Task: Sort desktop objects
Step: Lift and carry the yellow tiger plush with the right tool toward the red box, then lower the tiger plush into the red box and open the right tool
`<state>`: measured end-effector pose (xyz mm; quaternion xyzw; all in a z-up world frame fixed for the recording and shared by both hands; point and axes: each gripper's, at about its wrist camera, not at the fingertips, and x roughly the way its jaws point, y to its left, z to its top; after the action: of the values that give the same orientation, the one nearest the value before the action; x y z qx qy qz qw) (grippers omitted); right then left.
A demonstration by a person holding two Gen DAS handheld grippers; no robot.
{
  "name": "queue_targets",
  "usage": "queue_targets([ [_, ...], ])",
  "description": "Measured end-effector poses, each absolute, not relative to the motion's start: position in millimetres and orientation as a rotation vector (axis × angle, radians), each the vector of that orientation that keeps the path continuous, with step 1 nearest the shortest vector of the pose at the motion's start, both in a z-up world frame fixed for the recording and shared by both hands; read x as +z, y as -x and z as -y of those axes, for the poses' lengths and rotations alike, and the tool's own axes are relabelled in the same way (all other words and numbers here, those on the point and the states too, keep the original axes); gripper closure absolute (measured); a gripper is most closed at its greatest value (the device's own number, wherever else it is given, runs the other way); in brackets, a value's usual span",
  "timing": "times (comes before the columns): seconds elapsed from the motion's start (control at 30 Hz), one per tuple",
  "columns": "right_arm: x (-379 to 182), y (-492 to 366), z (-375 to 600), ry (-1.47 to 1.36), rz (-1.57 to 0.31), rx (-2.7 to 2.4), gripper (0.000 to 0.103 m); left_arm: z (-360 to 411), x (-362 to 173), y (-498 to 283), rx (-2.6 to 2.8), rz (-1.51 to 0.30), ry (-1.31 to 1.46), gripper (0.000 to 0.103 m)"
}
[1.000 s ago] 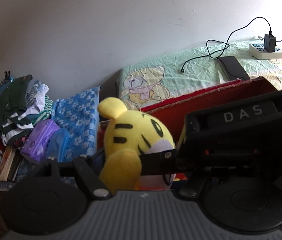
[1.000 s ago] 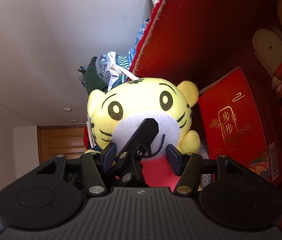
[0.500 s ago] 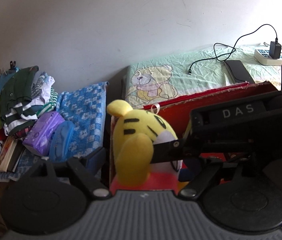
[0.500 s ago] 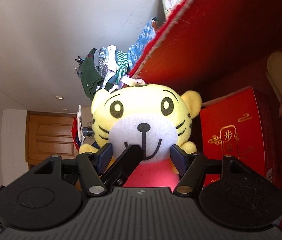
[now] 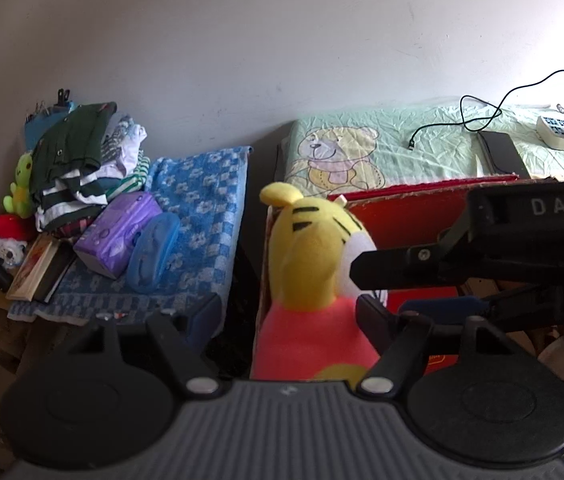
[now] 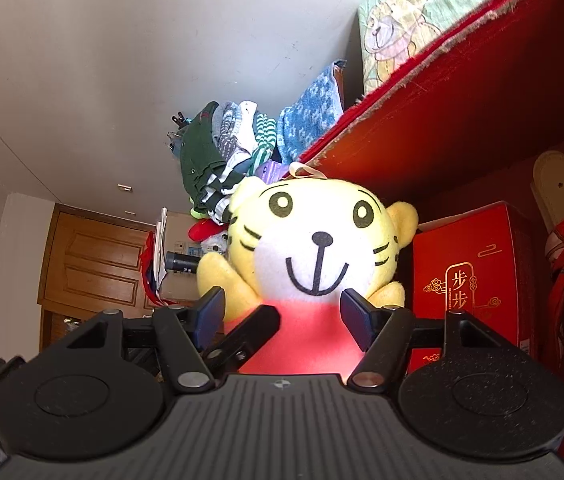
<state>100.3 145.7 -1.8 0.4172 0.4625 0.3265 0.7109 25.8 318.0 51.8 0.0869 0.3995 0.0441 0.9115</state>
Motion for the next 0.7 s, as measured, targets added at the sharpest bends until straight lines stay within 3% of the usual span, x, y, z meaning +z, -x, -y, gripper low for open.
queue_targets([
  [0.23,14.2,-73.0,-134.5,-0.837,-0.962,0.693,0.035,-313.1,60.7,-15.8,0.115,-0.833,-0.165,0.025],
  [0.37,25.3,-57.0,-121.9,-0.795,-0.907,0.653,0.035,-309.9,73.1,-8.8,0.132,-0.821,-0.171,0.018],
  [0.7,33.3,-22.6,-93.9,-0.753,-0.819,0.515,0.035,-291.1,80.1,-0.8,0.127,-0.853,-0.184,0.02],
])
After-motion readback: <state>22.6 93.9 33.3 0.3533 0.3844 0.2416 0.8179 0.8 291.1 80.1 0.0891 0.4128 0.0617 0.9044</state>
